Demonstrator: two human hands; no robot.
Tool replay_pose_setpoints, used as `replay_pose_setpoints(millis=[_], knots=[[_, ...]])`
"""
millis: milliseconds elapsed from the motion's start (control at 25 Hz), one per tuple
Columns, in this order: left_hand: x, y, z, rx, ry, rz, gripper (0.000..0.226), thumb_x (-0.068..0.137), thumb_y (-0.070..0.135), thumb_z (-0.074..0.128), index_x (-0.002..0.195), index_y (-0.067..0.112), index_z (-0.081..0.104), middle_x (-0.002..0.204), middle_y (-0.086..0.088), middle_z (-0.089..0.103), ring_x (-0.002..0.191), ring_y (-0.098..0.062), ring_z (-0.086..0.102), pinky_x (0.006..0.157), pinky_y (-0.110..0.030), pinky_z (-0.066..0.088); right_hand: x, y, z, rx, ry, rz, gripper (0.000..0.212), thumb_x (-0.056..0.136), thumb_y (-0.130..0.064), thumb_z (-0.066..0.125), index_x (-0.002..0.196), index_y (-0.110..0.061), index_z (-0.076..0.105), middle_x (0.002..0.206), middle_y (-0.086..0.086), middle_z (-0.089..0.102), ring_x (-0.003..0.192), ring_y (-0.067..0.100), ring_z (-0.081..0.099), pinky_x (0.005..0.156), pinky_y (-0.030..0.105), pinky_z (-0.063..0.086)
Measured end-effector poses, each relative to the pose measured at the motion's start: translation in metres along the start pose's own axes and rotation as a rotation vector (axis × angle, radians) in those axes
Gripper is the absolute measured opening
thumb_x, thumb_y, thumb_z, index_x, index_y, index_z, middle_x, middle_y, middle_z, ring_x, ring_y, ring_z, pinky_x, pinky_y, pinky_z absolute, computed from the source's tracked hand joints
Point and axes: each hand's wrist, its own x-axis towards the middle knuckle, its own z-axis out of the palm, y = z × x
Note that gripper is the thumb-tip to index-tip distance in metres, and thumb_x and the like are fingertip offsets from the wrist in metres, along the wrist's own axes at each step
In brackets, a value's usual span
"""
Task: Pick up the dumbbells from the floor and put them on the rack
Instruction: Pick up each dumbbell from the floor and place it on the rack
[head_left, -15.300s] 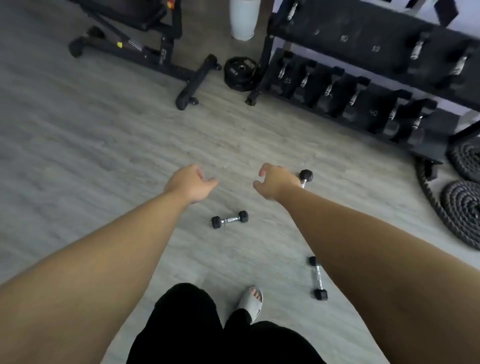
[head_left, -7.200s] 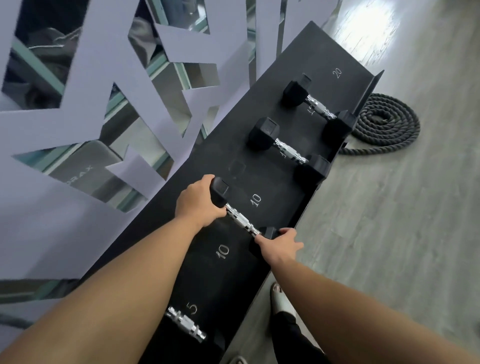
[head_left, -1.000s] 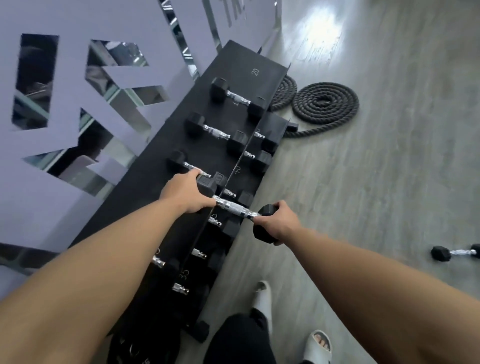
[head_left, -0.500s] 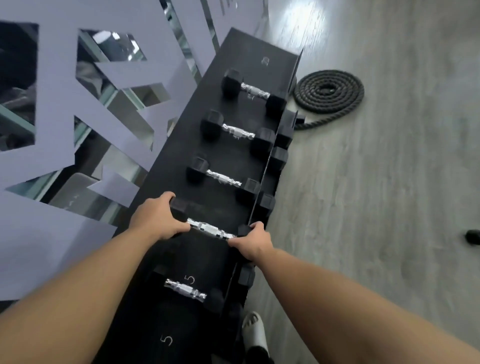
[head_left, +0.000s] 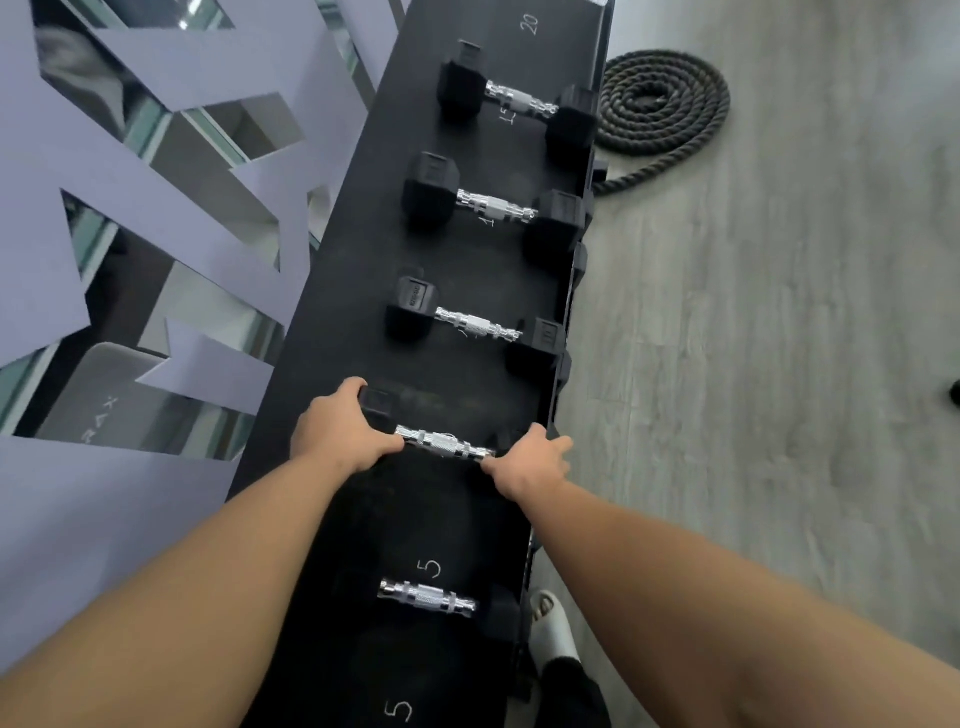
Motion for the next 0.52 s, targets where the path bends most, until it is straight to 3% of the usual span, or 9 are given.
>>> replay_pose_setpoints(millis=[200,400,520], knots=[[0.001,0.006,0.027,-0.013,-0.007,-0.036,0.093,0.072,0.049,0.083,0.151,0.025,0.04,0.127,-0.01,0.065,0.112,-0.036,0.063,0.083,-0.041,0.055,0.008,0.014,-0.009,-0.132,0.097,-0.196,0.079,0.088,-0.033,0.078,0.149,-0.017,0.029,0.144,0.019,0.03,0.127,0.04,0.041,0.1,0.042,0.046],[-0.006,0.007,0.008,-0.041,-0.066,0.042,0.087,0.079,0.053,0.08,0.151,0.024,0.041,0.144,-0.009,0.057,0.127,-0.033,0.056,0.096,-0.044,0.051,0.002,0.023,-0.046,-0.355,0.181,-0.391,0.06,0.092,-0.043,0.066,0.142,-0.02,0.04,0.137,0.012,0.041,0.123,0.034,0.042,0.098,0.045,0.048],[-0.03,0.025,-0.002,0.095,0.038,0.141,0.074,0.083,0.056,0.07,0.147,0.025,0.048,0.143,-0.004,0.057,0.126,-0.03,0.054,0.101,-0.044,0.047,-0.004,0.028,-0.075,-0.41,0.174,-0.453,0.053,0.094,-0.043,0.061,0.14,-0.022,0.047,0.135,0.009,0.048,0.124,0.032,0.047,0.1,0.047,0.044]])
